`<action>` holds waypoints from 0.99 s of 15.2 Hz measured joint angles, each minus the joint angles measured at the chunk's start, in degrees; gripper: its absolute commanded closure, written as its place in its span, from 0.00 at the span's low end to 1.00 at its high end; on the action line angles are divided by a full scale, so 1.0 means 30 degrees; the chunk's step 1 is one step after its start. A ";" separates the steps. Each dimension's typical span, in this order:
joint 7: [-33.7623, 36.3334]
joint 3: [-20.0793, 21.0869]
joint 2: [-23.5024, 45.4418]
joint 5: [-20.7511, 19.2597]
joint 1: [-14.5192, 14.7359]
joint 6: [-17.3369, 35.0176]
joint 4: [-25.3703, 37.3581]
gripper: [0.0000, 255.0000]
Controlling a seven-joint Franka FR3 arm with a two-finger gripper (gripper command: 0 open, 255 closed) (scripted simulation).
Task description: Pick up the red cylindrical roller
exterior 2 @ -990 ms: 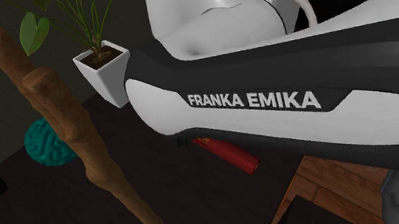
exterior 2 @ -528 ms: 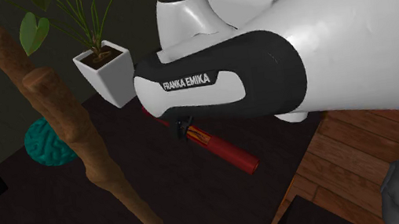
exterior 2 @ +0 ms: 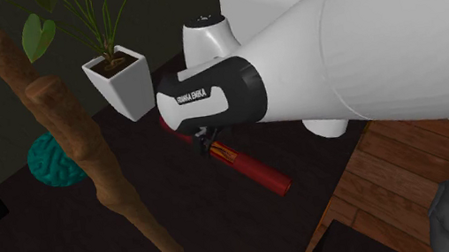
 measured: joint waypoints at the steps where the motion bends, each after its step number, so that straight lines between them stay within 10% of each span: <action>1: -0.0012 0.0027 0.0154 0.0051 -0.0001 0.0177 -0.0031 0.00; 4: -0.0156 0.0096 0.0607 0.0221 -0.0063 0.0763 -0.0184 0.00; 5: -0.0173 0.0104 0.0675 0.0242 -0.0073 0.0816 -0.0171 1.00; 15: -0.0196 0.0118 0.0709 0.0256 -0.0073 0.0898 -0.0197 1.00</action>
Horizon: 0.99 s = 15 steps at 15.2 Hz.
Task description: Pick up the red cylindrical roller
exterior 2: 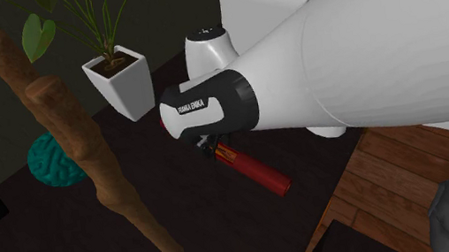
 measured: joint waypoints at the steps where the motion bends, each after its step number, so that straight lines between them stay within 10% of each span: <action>1: 0.0030 -0.0012 -0.0059 -0.0023 0.0009 -0.0093 0.0020 1.00; 15: 0.0587 -0.0270 -0.1852 -0.0704 0.0197 -0.2974 0.1161 1.00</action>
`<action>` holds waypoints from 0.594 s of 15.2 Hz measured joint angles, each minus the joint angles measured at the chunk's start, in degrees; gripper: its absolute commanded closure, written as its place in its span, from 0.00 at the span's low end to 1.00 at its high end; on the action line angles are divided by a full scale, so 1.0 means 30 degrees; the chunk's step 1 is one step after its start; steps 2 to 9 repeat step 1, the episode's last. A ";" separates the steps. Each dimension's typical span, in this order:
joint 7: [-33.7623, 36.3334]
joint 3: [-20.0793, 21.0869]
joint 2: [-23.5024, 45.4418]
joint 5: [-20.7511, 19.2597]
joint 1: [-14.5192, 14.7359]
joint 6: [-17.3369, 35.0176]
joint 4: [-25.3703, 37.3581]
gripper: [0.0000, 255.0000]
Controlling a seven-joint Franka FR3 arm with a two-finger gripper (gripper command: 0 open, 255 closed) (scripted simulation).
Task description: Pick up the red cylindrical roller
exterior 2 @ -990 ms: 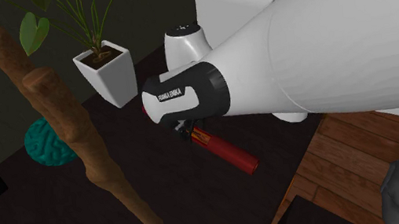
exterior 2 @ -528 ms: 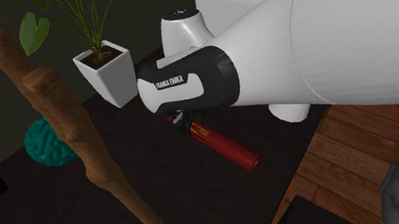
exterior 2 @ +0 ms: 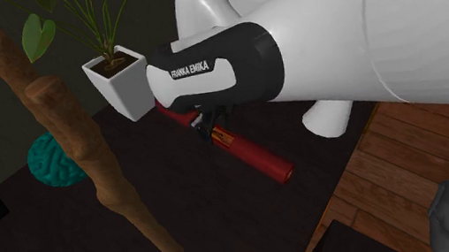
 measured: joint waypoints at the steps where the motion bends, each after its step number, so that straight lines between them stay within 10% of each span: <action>1: 0.0013 -0.0011 -0.0063 -0.0024 0.0000 -0.0129 0.0069 1.00; 9: 0.0013 -0.0011 -0.0063 -0.0024 0.0000 -0.0129 0.0069 1.00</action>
